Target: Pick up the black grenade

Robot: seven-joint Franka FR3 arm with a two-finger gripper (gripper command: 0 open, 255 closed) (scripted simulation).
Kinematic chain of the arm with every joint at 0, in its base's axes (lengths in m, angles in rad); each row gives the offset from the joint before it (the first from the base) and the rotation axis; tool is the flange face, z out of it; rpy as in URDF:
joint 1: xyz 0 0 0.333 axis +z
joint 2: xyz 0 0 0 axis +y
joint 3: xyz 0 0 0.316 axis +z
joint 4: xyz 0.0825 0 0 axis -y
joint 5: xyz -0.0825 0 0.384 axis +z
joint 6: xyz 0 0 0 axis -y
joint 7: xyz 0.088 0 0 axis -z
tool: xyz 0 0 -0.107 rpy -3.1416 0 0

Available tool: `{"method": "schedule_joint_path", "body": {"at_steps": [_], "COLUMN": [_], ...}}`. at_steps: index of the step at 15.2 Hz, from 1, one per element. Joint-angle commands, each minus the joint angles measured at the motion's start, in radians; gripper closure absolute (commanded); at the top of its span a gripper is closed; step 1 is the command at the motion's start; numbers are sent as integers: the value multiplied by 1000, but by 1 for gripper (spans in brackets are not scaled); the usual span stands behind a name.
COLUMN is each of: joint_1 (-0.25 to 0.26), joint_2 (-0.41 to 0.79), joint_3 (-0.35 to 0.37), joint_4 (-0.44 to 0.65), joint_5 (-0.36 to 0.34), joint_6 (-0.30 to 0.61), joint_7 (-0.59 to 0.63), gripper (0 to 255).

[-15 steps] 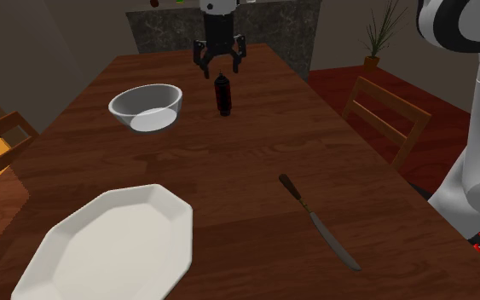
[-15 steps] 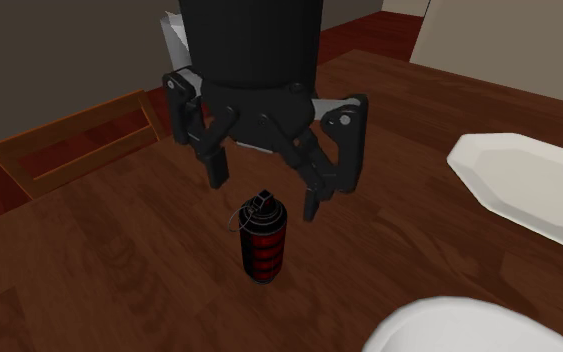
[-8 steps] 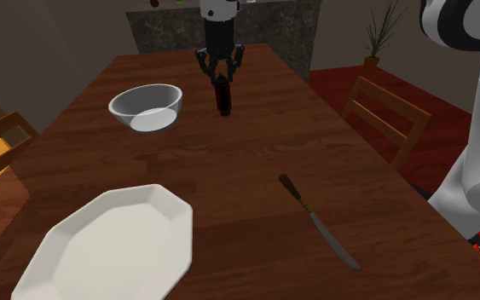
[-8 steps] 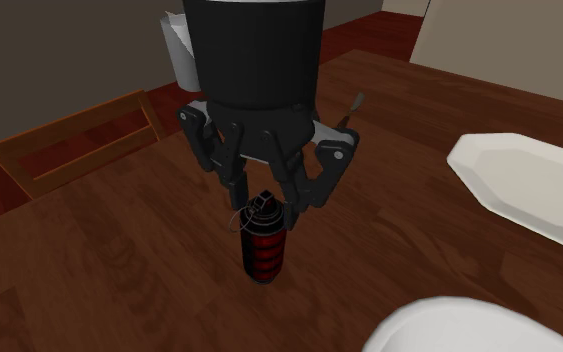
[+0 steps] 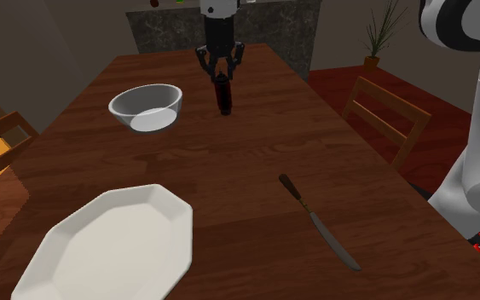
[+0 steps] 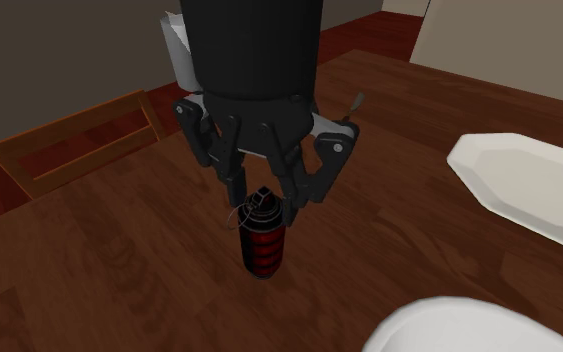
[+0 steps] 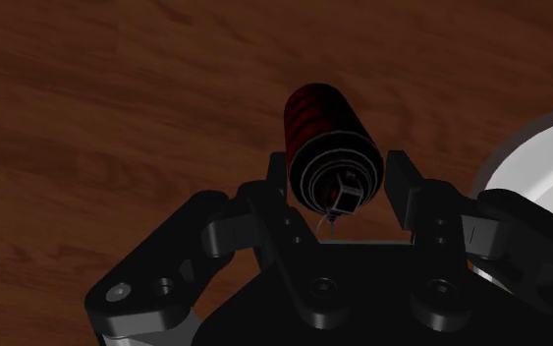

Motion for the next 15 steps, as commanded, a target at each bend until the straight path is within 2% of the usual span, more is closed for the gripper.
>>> {"method": "schedule_joint_path", "body": {"at_steps": [1,8,13,15], "joint_1": [5,29,63,65], "joint_2": [10,67,145,148], "joint_3": [0,0,-4,-5], "joint_4": [39,224,422,429], "joint_5": [-3,-20,-43,-44], "joint_6": [-29,-158,-278,-282], "joint_7": [0,-2,-6,-6], "gripper": [255,255,255,255]}}
